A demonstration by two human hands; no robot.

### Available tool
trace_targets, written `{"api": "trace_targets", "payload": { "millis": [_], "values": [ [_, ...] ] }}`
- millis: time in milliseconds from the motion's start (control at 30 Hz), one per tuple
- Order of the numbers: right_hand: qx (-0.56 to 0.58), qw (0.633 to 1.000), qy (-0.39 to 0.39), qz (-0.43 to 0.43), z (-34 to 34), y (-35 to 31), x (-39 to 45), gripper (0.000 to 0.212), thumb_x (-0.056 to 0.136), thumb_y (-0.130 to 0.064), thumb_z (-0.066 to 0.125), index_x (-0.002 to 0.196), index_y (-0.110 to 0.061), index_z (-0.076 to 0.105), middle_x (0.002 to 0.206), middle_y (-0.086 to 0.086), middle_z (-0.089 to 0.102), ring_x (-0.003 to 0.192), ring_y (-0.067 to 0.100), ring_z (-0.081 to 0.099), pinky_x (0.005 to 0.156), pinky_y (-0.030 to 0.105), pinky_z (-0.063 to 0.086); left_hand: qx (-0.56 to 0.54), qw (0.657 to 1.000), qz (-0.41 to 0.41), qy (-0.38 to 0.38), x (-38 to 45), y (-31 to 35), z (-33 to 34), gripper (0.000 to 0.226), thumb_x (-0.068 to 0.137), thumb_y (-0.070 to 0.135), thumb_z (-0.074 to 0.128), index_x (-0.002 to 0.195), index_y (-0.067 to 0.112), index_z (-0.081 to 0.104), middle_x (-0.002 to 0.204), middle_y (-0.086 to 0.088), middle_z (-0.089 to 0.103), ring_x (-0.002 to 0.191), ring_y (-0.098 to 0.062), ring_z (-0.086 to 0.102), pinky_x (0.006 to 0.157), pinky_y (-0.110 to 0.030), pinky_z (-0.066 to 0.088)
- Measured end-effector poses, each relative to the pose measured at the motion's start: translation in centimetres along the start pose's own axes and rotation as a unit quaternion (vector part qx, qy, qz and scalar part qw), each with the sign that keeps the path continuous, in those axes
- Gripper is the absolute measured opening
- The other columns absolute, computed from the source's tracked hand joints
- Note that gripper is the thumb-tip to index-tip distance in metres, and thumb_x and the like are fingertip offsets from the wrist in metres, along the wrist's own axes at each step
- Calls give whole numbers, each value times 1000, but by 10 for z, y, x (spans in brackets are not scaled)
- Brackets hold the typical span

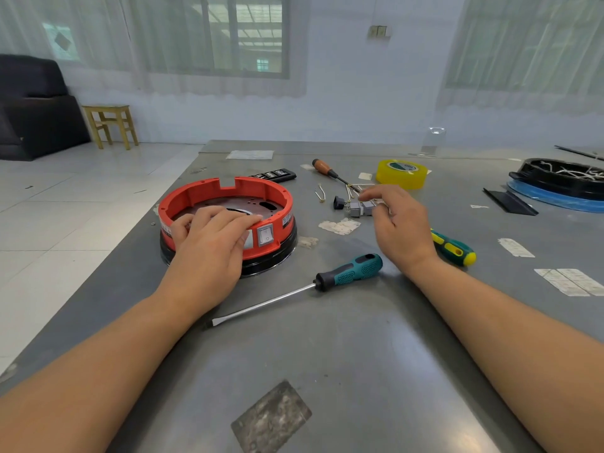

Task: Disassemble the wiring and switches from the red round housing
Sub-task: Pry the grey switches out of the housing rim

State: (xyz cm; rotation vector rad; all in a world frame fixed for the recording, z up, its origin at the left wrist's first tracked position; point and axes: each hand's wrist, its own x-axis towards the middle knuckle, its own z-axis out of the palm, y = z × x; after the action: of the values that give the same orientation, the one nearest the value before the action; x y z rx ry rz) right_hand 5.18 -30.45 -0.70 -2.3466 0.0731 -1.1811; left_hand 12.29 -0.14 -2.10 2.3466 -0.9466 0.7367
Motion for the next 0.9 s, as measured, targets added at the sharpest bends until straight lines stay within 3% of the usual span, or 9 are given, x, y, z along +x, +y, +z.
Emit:
{"api": "trace_targets", "payload": {
  "millis": [67, 133, 267, 367, 500, 633, 733, 900],
  "values": [
    [-6, 998, -32, -53, -4, -15, -13, 32, 92, -4, 47, 109, -14, 73, 119, 0, 70, 116, 18, 61, 104, 38, 48, -9, 1000, -5, -5, -1, 0, -3, 44, 101, 20, 41, 135, 20, 69, 129, 4, 70, 129, -25, 47, 107, -41, 21],
    [-37, 989, -80, -122, -6, -30, -27, 30, 92, -12, 51, 111, -14, 74, 118, 1, 71, 116, 22, 62, 103, 45, 48, -27, 1000, -9, -9, -2, -2, -5, 42, 103, 20, 40, 135, 22, 68, 128, 5, 69, 131, -22, 46, 107, -37, 19],
    [-171, 931, -220, -235, -5, -53, -52, 44, 98, -53, 49, 132, -29, 65, 123, -7, 68, 115, 16, 58, 104, 39, 43, -58, 998, -13, -17, -1, -11, -8, 41, 104, 24, 40, 133, 25, 69, 128, 8, 67, 131, -15, 45, 105, -27, 15],
    [-201, 910, -296, -211, -1, -60, -54, 51, 97, -67, 41, 133, -35, 60, 119, -10, 63, 110, 15, 57, 96, 33, 44, -76, 997, -16, -19, -1, -16, -10, 43, 100, 28, 38, 129, 27, 70, 124, 13, 64, 130, -11, 45, 107, -27, 16],
    [-168, 917, -302, -200, 1, -55, -50, 41, 97, -66, 43, 115, -35, 62, 110, -10, 58, 102, 14, 54, 81, 33, 50, -86, 996, -28, -1, 0, -16, -11, 33, 97, 32, 42, 117, 33, 69, 114, 19, 62, 119, -1, 43, 104, -32, 19],
    [-168, 912, -302, -219, 1, -46, -46, 41, 98, -67, 39, 103, -33, 61, 101, -10, 56, 94, 13, 54, 69, 31, 47, -87, 995, -38, 16, 3, -12, -9, 18, 98, 51, 52, 103, 41, 65, 106, 24, 62, 115, -1, 45, 100, -32, 18],
    [-156, 917, -303, -206, -6, -38, -40, 44, 96, -66, 36, 101, -31, 63, 98, -10, 57, 93, 14, 57, 70, 36, 50, -86, 995, -48, 27, 4, -13, -8, 2, 101, 43, 66, 100, 43, 64, 103, 25, 62, 114, -4, 46, 101, -33, 17],
    [-136, 946, -250, -152, -17, -19, -32, 46, 95, -64, 33, 99, -31, 65, 93, -11, 60, 85, 14, 59, 66, 37, 49, -89, 994, -42, 40, 5, -11, -6, 8, 101, 37, 67, 97, 42, 64, 95, 32, 57, 109, -4, 45, 100, -36, 20]
  ]
}}
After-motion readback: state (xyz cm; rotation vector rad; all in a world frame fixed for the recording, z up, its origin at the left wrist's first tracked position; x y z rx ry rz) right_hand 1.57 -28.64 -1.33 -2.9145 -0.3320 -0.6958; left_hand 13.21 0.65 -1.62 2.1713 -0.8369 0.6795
